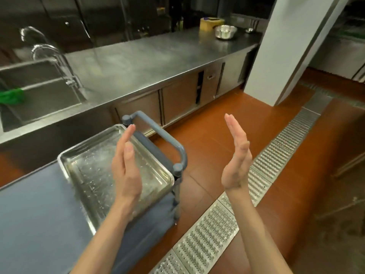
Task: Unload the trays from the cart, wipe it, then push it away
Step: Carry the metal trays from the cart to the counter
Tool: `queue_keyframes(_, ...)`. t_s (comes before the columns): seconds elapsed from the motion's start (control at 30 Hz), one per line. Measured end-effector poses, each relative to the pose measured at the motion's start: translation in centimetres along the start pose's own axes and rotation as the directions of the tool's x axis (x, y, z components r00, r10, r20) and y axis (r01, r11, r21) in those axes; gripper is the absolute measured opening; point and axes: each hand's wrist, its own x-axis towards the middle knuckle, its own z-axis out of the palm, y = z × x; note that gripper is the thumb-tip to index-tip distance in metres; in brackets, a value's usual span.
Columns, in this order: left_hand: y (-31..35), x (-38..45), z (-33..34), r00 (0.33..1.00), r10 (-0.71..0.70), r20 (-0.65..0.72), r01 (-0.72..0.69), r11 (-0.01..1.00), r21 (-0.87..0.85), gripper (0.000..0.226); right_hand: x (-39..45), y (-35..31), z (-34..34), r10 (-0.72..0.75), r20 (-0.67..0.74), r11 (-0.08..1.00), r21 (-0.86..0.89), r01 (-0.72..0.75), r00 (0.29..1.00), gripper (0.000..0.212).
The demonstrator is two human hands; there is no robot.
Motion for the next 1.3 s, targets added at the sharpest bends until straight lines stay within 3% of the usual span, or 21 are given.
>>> queue_keyframes(0.07,-0.4,0.7,-2.0,1.0,0.004,-0.019,-0.003,0.999,0.034,0.05,0.3,0.1,2.7,-0.117,0.085,0.993,0.003,0.117,0.989,0.069)
queue_keyframes(0.47,-4.7,2.4,-9.0,0.953,-0.13,-0.274,0.167,0.979,0.116,0.054,1.2,2.5,14.7,-0.005,0.391,0.997,0.069,-0.024,0.921,0.082)
queue_keyframes(0.63,-6.6,1.9,-9.6,0.911,-0.16,-0.379,0.227,0.964,0.139,0.053,2.1,5.2,17.3,0.047,0.505,0.993,0.068,-0.094,0.862,0.07)
queue_keyframes(0.93,-9.5,0.7,-8.3,0.781,-0.195,-0.593,0.363,0.915,0.177,0.051,3.0,10.2,18.9,0.134,0.691,0.988,-0.042,-0.146,0.71,0.072)
queue_keyframes(1.1,-12.0,-1.8,-8.8,0.696,-0.279,-0.661,0.507,0.844,0.178,0.047,2.8,12.6,19.6,0.21,0.684,0.978,-0.142,-0.155,0.699,0.059)
queue_keyframes(1.3,-15.0,-3.8,-9.6,0.576,-0.358,-0.734,0.671,0.721,0.175,0.03,2.1,16.8,20.6,0.375,0.688,0.923,-0.336,-0.187,0.621,0.046)
